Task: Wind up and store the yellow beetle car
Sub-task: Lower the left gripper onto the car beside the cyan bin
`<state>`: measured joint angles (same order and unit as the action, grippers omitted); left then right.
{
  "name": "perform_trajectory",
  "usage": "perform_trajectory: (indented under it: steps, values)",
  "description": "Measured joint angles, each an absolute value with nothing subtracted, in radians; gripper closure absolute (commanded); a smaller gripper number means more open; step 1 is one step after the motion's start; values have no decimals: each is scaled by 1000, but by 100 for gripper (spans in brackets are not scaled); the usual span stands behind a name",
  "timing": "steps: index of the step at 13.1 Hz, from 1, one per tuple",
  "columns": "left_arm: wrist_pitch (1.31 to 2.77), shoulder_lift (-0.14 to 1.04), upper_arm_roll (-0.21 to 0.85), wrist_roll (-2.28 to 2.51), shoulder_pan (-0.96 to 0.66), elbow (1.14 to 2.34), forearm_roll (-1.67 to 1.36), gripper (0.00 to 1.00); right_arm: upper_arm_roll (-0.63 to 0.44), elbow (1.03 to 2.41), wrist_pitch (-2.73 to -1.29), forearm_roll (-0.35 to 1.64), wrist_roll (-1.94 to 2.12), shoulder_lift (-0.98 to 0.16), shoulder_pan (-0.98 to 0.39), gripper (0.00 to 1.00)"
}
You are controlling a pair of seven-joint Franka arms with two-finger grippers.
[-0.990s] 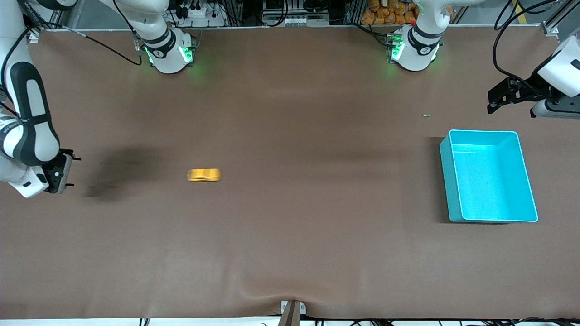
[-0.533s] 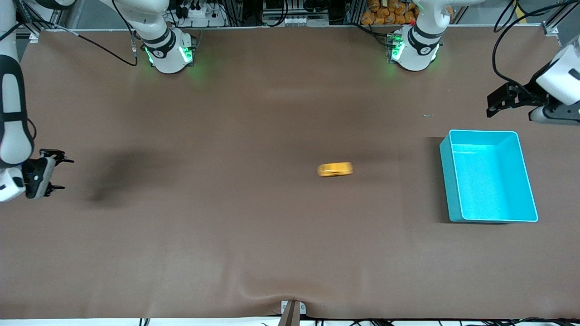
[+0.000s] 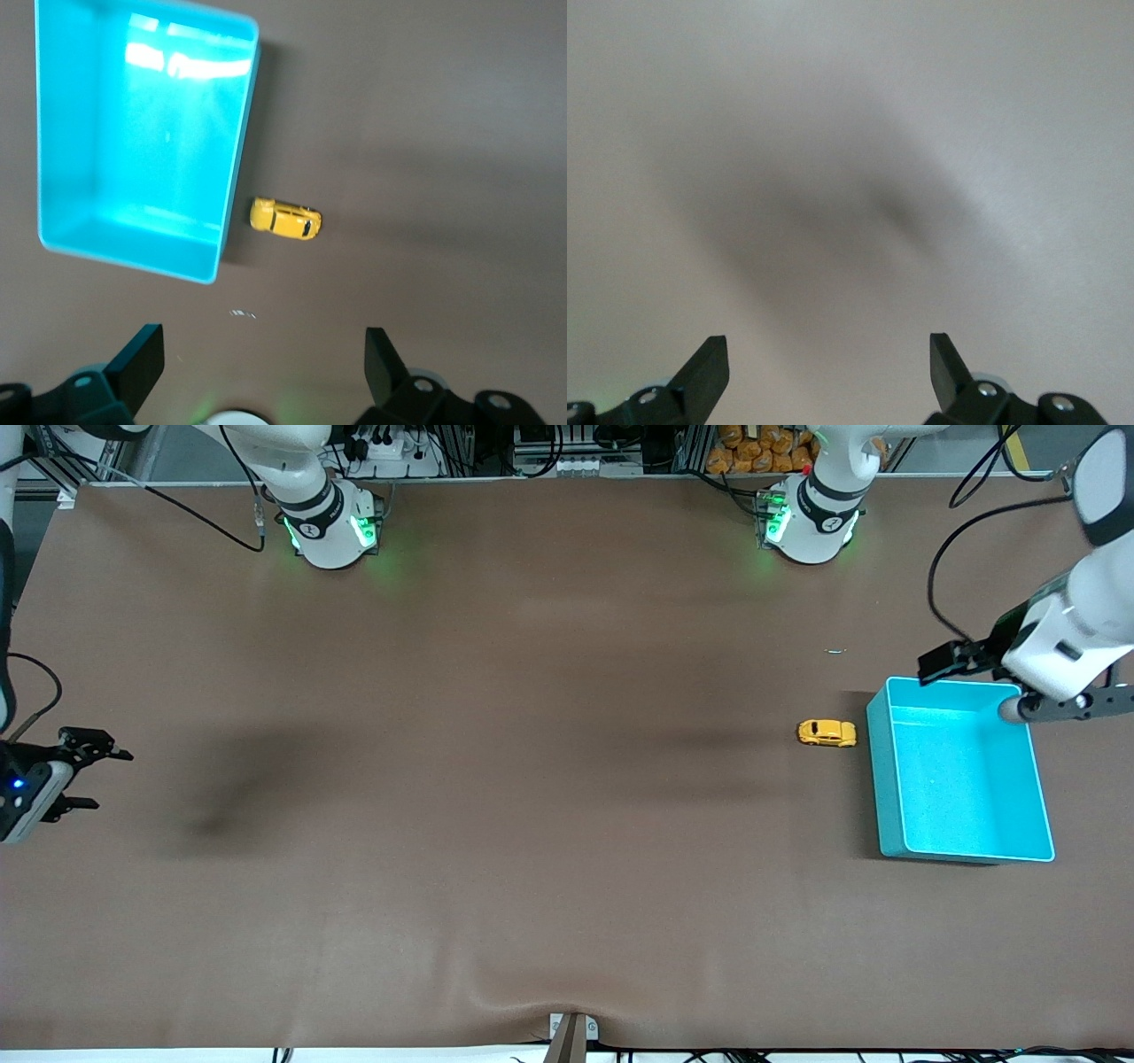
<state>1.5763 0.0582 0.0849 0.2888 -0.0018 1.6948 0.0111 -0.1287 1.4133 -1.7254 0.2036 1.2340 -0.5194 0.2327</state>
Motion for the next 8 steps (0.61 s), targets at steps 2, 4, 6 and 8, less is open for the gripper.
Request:
perform_trajectory:
  steps: [2, 4, 6, 8]
  values:
    - [1648, 64, 116, 478, -5, 1789, 11, 0, -128, 1345, -1686, 206, 1037, -486, 175, 0]
    - [1789, 65, 161, 662, -9, 1930, 11, 0, -128, 1322, -1645, 206, 830, -424, 110, 0]
    - [1937, 65, 193, 794, -11, 2069, 11, 0, -128, 1320, -1613, 202, 688, -369, 69, 0]
    - [2033, 64, 193, 851, -7, 2167, 11, 0, -128, 1320, -1601, 200, 578, -337, 46, 0]
